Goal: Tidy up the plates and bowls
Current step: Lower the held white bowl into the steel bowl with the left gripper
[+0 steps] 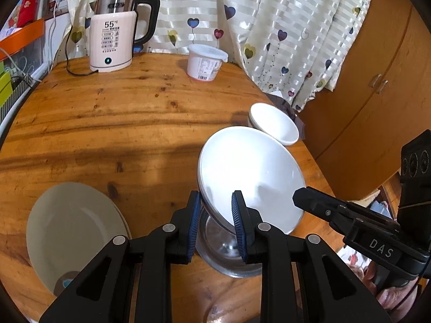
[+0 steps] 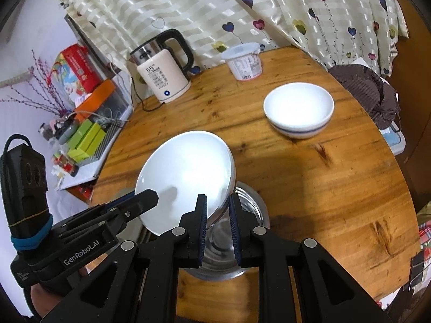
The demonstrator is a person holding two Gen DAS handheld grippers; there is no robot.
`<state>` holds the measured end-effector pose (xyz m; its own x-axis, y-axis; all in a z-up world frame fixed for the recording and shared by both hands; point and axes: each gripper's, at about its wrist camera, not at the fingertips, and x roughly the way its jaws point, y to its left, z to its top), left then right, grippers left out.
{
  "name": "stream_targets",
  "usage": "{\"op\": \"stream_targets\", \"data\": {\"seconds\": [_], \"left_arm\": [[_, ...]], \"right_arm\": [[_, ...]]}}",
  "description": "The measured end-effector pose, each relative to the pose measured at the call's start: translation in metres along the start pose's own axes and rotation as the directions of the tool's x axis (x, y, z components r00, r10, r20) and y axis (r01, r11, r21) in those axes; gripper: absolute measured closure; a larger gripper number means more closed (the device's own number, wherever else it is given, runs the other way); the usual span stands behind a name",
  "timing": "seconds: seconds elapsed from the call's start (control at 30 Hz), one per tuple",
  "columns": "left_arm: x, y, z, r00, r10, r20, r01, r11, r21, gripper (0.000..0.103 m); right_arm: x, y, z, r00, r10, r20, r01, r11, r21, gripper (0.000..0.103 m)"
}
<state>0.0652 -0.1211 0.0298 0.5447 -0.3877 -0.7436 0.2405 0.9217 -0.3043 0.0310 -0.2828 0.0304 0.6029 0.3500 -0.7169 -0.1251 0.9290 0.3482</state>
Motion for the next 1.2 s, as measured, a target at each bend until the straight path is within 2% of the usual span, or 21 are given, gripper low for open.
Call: {"op": "stream_targets", "data": {"seconds": [0.53, 1.2], "left_arm": [[0.021, -0.006, -0.025, 0.996, 0.003, -0.084, -0.002, 1.000, 0.013, 0.078], [0.030, -0.008, -0.031, 0.992, 0.021, -0.126, -0.018, 1.000, 0.026, 0.078]], "right_arm": [[0.007, -0.016, -0.021, 0.998, -0.021, -0.057, 0.023, 0.999, 0.025, 0.086], [0.018, -0.024, -0.030, 0.994, -0.023, -0.107, 0.027, 0.999, 0.040, 0.085]]}}
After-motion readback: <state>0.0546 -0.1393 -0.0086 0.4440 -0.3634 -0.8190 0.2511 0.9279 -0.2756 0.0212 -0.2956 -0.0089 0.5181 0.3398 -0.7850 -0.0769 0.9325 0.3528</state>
